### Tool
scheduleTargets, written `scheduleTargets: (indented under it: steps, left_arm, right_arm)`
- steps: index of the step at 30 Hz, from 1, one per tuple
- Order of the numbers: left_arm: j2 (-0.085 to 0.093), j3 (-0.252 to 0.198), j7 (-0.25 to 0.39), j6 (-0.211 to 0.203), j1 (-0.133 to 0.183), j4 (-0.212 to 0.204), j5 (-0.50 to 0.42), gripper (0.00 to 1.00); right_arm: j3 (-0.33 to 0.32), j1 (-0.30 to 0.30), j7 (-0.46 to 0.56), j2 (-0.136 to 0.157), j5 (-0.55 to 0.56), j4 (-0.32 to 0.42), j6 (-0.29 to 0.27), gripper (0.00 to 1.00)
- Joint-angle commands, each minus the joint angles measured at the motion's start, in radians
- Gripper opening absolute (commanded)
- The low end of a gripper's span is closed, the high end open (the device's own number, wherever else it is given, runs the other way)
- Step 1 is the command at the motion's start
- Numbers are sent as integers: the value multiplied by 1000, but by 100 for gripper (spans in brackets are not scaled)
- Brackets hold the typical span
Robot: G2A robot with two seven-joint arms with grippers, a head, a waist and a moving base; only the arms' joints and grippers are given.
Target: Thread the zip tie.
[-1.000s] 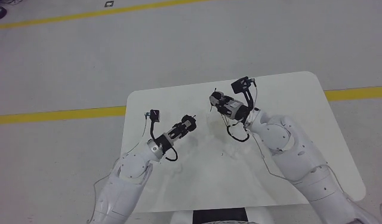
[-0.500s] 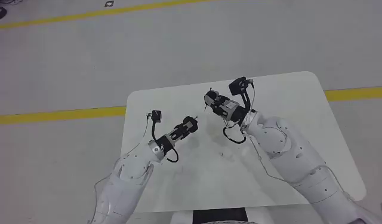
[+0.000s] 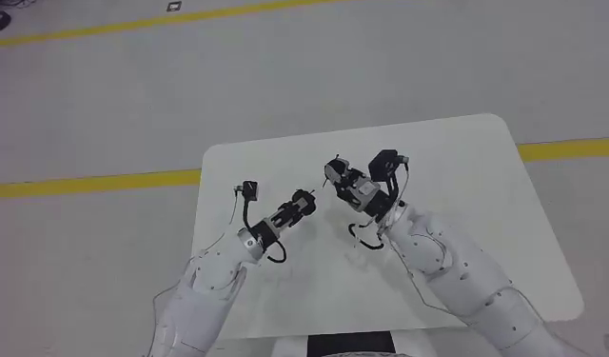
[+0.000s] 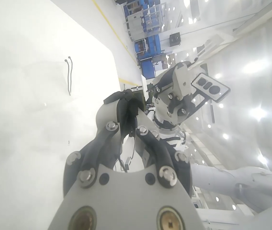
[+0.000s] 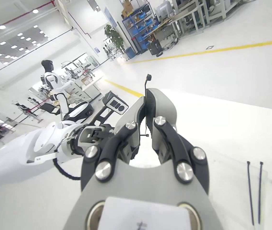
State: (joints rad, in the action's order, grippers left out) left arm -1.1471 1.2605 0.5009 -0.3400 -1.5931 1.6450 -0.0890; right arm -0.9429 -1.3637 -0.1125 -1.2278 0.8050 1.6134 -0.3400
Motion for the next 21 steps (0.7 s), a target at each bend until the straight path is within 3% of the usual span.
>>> scheduleTargets:
  steps: [1,9,21]
  left_arm:
    - [0,4,-7,0,-9,4,-1,0]
    - [-1,12,-3,0,-28,24,-18,0]
    - [-1,11,12,0,-27,31,-13,0]
  right_arm:
    - [24,-2,-98,14,34,-14,0,0]
    - [161,58,-286,65,61,-78,0,0]
    - [157,53,-316,60,69,-79,0,0]
